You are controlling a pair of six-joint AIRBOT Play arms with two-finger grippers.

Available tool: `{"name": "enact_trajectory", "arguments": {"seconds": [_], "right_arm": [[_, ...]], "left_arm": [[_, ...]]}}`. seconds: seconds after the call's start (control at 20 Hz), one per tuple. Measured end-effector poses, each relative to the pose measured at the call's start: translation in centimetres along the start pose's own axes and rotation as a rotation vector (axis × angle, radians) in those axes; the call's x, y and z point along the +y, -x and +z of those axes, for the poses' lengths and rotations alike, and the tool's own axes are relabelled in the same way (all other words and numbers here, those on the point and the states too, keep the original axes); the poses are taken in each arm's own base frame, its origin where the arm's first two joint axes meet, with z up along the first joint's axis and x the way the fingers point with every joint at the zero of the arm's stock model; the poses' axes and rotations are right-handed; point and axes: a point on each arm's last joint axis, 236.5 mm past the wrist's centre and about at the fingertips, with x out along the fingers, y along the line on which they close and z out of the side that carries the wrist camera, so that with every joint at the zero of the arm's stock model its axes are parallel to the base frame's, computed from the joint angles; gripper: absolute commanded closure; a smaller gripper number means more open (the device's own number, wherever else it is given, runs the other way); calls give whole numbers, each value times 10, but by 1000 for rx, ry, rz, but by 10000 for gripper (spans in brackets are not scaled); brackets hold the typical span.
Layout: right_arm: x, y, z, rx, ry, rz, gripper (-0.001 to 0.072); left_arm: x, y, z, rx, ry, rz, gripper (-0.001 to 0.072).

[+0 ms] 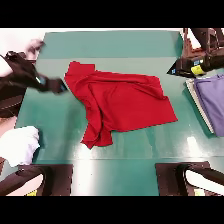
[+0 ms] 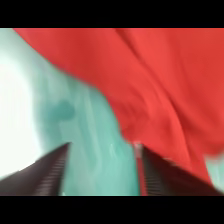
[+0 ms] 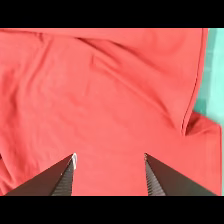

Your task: Fold the shirts.

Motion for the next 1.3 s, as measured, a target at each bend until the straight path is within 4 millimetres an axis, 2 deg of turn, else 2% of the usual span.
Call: {"name": "enact_trajectory", "arguments": {"seconds": [0.15,0.2,0.3,0.55,0.75,0.8,0.85,0.9,0.95,1.1,1.2,1.3], "right_arm": [[-3,1,-15,-4,-7,-5,232],[-3,1,-19,-3,-9,-5,232],[-5,-1,-26,4,-14,-7,232],[-6,-3,-32,10,-18,-8,234],[-7,-3,-34,17,-19,-8,234],[-7,-3,-35,19,-19,-8,234],[-7,-4,-35,21,-19,-8,234],[-7,-4,-36,23,-19,-8,234],[-7,-4,-36,24,-19,-8,234],[-7,-4,-37,28,-19,-8,234],[-8,-3,-39,39,-23,-10,234],[-16,-1,-45,62,-35,-20,233]], "left_arm": [[-49,-35,-63,127,-77,-64,87],[-64,-46,-81,153,-108,-80,87],[-82,-63,-107,176,-160,-69,86],[-104,-94,-151,213,-256,-38,86],[-110,-121,-172,263,-297,-17,87],[-109,-127,-174,273,-304,-4,109],[-107,-130,-173,275,-307,13,233],[-104,-132,-171,272,-309,32,437],[-100,-133,-168,268,-312,57,688],[-90,-128,-156,249,-336,121,687],[-79,-115,-139,215,-344,169,687],[-57,-93,-113,154,-298,219,687]]}}
